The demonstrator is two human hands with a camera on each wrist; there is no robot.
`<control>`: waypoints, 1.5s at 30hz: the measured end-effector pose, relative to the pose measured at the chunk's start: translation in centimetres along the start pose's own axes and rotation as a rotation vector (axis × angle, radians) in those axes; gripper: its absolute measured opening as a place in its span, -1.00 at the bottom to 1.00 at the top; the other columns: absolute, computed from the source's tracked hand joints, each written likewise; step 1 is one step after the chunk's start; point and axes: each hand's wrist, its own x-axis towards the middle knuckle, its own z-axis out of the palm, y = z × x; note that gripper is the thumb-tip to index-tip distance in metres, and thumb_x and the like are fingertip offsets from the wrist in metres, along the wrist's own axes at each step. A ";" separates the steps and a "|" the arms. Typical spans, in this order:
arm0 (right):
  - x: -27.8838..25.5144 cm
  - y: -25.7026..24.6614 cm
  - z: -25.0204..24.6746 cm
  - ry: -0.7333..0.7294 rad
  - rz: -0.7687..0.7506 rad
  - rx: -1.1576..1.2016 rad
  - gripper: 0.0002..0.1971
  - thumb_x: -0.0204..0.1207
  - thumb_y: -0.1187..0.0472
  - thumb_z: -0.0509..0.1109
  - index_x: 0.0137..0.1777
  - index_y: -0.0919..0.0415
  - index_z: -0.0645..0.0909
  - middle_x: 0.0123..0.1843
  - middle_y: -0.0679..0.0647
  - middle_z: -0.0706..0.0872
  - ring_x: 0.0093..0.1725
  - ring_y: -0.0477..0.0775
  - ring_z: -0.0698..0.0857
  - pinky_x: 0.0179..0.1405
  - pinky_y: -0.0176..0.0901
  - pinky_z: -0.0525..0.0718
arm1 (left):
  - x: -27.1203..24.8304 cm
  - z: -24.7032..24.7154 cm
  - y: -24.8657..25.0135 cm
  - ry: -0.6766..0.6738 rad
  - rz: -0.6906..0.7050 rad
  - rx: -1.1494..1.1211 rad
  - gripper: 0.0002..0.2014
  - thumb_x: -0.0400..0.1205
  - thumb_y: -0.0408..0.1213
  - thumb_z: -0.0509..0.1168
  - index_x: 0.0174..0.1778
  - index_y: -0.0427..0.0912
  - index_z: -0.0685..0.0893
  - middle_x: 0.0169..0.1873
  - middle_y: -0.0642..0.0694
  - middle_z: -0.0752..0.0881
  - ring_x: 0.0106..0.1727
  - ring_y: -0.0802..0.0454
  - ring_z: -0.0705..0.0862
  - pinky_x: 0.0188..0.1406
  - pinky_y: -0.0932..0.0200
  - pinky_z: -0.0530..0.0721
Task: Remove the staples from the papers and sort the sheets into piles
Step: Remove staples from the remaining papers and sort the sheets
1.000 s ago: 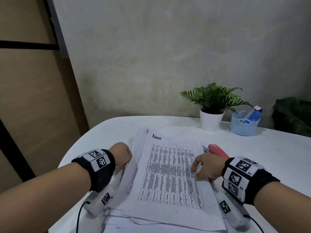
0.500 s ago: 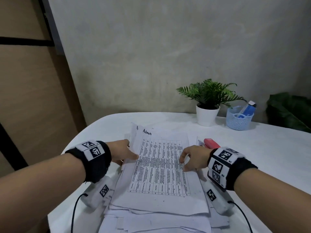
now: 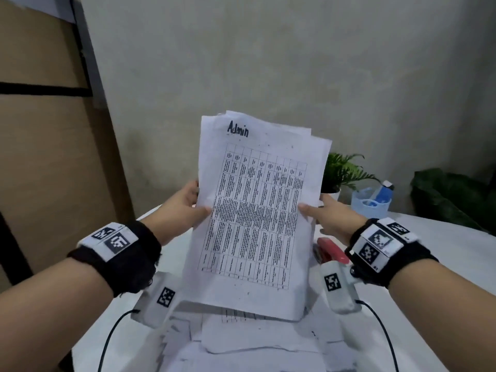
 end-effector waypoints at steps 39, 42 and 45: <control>-4.7 -5.9 1.8 0.336 -0.389 0.442 -0.69 0.70 -0.04 0.01 0.24 0.10 0.45 -0.10 -0.32 0.51 0.05 -0.17 0.53 0.17 -0.18 0.43 | -1.2 4.5 1.7 0.426 0.108 -0.297 -0.84 0.77 -0.19 0.06 0.23 -0.11 0.42 0.06 0.05 0.69 0.05 0.21 0.66 -0.05 0.23 0.61; -4.6 -5.9 1.7 0.355 -0.349 0.449 -0.62 0.72 -0.02 -0.02 0.36 0.18 0.41 -0.09 -0.26 0.46 0.13 -0.12 0.47 0.18 -0.17 0.38 | -0.7 4.6 1.2 0.451 0.089 -0.304 -0.80 0.75 -0.13 0.12 0.16 -0.16 0.53 0.06 -0.02 0.74 0.09 0.08 0.70 0.11 0.09 0.65; -4.2 -5.7 1.5 0.344 -0.314 0.450 -0.63 0.73 0.01 -0.04 0.38 0.17 0.39 0.10 -0.17 0.50 0.21 -0.11 0.46 0.23 -0.19 0.37 | -0.3 4.7 0.8 0.497 0.099 -0.310 -0.78 0.73 -0.13 0.17 0.13 -0.21 0.56 0.02 -0.08 0.75 0.03 0.04 0.70 0.03 0.13 0.65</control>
